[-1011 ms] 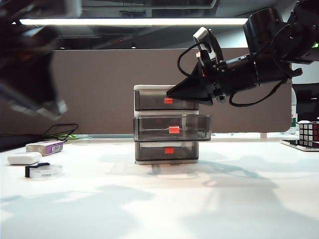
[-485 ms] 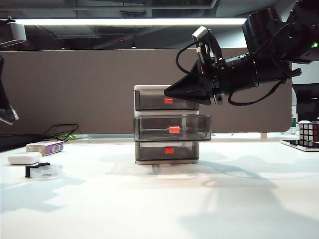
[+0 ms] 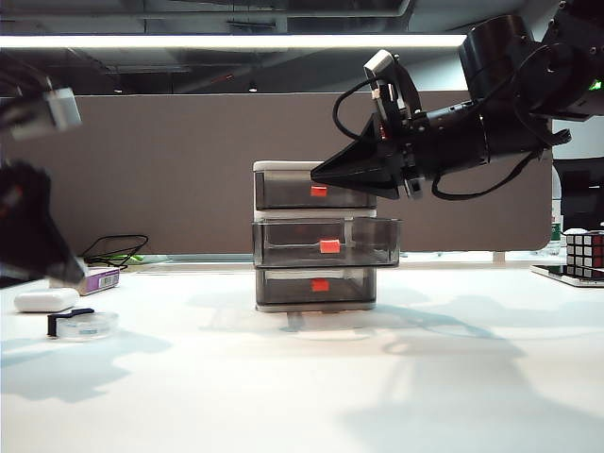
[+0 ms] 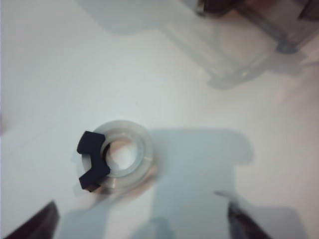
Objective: Open the second layer of the drawer on the table, pick up the transparent tape on the table and put it in, and finally close the drawer.
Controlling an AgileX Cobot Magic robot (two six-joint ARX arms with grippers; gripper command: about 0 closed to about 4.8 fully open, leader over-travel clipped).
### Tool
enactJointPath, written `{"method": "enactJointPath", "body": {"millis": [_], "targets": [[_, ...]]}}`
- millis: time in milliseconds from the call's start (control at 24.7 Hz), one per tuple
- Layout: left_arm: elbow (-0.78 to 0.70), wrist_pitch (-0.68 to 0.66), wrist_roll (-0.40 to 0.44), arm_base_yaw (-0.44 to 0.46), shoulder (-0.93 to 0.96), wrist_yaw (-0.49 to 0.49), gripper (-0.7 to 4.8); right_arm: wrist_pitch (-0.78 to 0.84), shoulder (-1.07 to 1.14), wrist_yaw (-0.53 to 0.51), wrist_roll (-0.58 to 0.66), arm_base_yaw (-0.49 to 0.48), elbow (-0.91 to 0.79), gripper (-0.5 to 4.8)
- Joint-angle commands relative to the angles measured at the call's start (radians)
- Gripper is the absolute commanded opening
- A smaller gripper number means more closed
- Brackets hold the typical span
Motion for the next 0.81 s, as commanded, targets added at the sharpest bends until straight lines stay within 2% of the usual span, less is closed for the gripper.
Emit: {"method": "enactJointPath", "body": {"millis": [40, 202, 404, 809], "targets": [[0.003, 0.078, 0.026, 0.002, 0.076, 0.02, 4.79, 0.011, -0.005, -0.008, 0.002, 0.0, 0.003, -0.05], [0.003, 0.219, 0.018, 0.002, 0.198, 0.036, 4.79, 0.011, -0.005, -0.027, 0.003, 0.0, 0.003, -0.05], [0.003, 0.319, 0.02, 0.002, 0.256, 0.034, 4.79, 0.008, -0.005, -0.03, 0.003, 0.0, 0.003, -0.05], [0.003, 0.399, 0.02, 0.009, 0.364, 0.028, 4.79, 0.009, -0.005, -0.03, 0.002, 0.0, 0.003, -0.05]]}}
